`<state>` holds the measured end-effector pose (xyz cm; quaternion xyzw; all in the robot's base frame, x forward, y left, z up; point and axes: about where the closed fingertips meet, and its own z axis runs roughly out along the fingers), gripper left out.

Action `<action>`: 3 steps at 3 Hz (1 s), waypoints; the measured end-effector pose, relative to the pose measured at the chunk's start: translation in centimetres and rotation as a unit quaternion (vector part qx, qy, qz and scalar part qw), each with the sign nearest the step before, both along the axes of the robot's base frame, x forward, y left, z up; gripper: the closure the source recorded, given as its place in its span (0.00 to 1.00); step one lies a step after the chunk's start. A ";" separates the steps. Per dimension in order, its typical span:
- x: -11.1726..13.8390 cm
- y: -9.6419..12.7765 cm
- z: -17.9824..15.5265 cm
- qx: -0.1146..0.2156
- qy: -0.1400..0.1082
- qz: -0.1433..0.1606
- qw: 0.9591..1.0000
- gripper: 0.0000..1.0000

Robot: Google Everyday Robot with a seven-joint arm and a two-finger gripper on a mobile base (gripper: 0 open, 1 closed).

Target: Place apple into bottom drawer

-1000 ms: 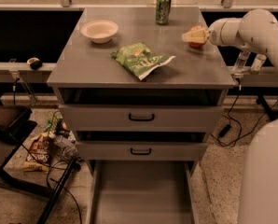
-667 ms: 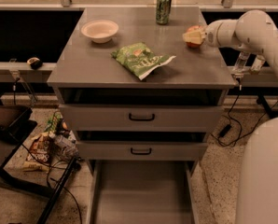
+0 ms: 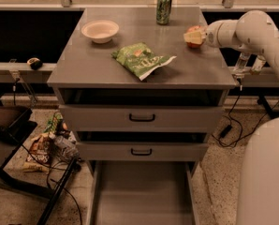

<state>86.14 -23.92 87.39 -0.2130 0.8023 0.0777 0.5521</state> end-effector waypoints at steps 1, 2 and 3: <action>0.0 0.0 0.0 0.000 0.000 0.000 1.000 1.00; -2.4 -0.9 1.9 0.007 -0.025 0.002 1.000 1.00; -8.6 -2.3 4.1 0.004 -0.055 0.020 0.998 1.00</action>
Offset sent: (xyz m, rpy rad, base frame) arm -0.0833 -0.0330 0.0620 0.0444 -0.1632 0.0065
